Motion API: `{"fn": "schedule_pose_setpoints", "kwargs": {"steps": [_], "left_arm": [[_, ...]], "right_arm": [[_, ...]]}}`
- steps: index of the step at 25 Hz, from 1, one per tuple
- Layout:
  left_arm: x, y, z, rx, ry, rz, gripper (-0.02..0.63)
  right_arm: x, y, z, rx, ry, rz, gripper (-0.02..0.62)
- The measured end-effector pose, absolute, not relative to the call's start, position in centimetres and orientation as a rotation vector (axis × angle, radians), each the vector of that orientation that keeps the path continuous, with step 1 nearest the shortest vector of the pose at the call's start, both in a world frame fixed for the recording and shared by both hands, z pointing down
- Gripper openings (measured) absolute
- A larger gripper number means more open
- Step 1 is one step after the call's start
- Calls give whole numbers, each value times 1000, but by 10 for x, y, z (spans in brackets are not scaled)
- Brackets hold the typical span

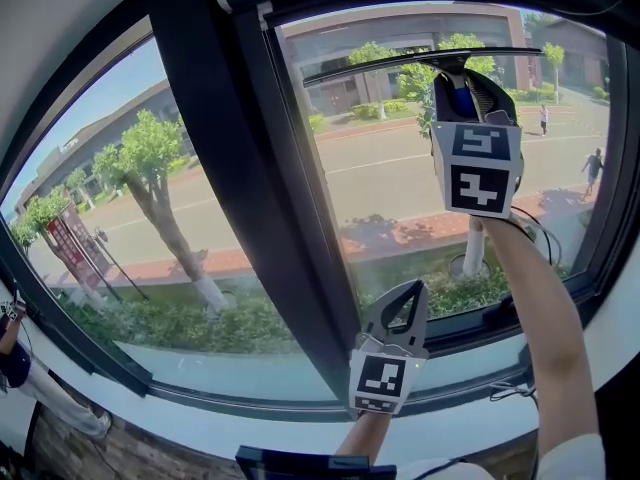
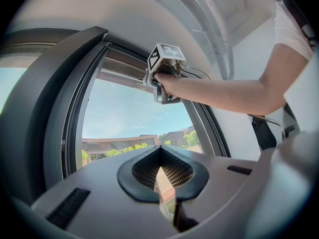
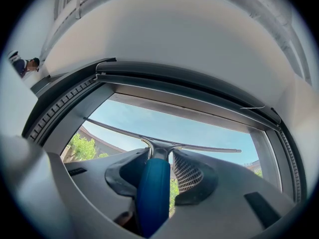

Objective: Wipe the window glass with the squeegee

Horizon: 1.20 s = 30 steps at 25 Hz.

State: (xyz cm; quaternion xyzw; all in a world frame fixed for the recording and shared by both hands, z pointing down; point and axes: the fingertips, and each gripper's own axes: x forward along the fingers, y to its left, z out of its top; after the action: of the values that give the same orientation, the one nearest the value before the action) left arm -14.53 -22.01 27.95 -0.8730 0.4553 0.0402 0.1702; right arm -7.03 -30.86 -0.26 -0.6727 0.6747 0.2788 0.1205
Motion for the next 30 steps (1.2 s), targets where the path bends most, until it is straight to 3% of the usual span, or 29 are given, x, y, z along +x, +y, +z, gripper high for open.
{"fn": "schedule_pose_setpoints", "kwargs": {"steps": [30], "left_arm": [[-160,-231,310,-2516,1373,133,2]], "right_arm": [[-75,-308,56,-1985,1988,789,149]]}}
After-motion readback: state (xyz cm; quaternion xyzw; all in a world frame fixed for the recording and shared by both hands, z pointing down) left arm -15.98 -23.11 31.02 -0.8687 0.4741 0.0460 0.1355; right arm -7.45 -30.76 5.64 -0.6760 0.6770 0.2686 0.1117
